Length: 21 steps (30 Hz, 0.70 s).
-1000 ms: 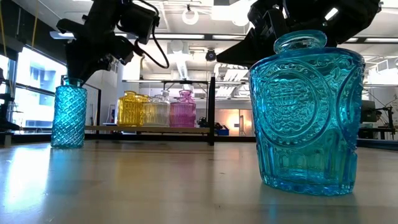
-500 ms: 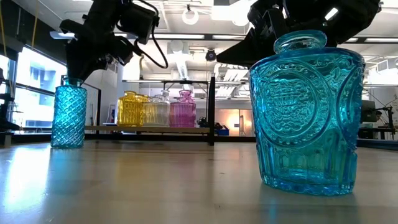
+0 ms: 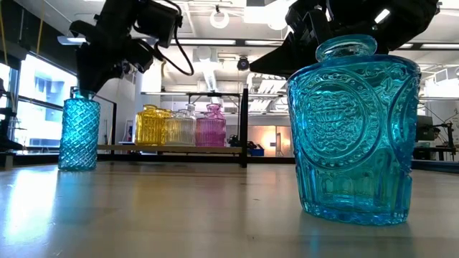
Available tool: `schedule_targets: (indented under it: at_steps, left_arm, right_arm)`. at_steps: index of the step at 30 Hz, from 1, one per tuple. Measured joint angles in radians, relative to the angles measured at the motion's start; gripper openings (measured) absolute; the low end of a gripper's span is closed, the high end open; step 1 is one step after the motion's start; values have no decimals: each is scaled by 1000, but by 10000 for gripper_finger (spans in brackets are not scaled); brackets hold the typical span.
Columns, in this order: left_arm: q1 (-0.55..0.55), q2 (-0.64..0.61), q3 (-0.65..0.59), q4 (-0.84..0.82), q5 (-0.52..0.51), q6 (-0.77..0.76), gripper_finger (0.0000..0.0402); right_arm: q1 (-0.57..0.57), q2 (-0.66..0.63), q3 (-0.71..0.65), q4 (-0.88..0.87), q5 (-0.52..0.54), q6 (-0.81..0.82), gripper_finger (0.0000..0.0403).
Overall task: Sort vases onto shelf
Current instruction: Put the left blue vase on the shelf
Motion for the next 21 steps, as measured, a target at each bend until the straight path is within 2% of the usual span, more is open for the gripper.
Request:
schedule_targets:
  at_steps: [4,8,21]
  left_arm:
    - [-1,-20,0,10,-4,-5,115]
    - [-6,-42,0,13,-56,0,107]
    - [-15,-140,1,7,-94,-32,3]
  right_arm:
    - [0,0,0,-2,0,0,0]
    - [0,0,0,-7,0,0,0]
    - [0,0,0,-10,0,0,0]
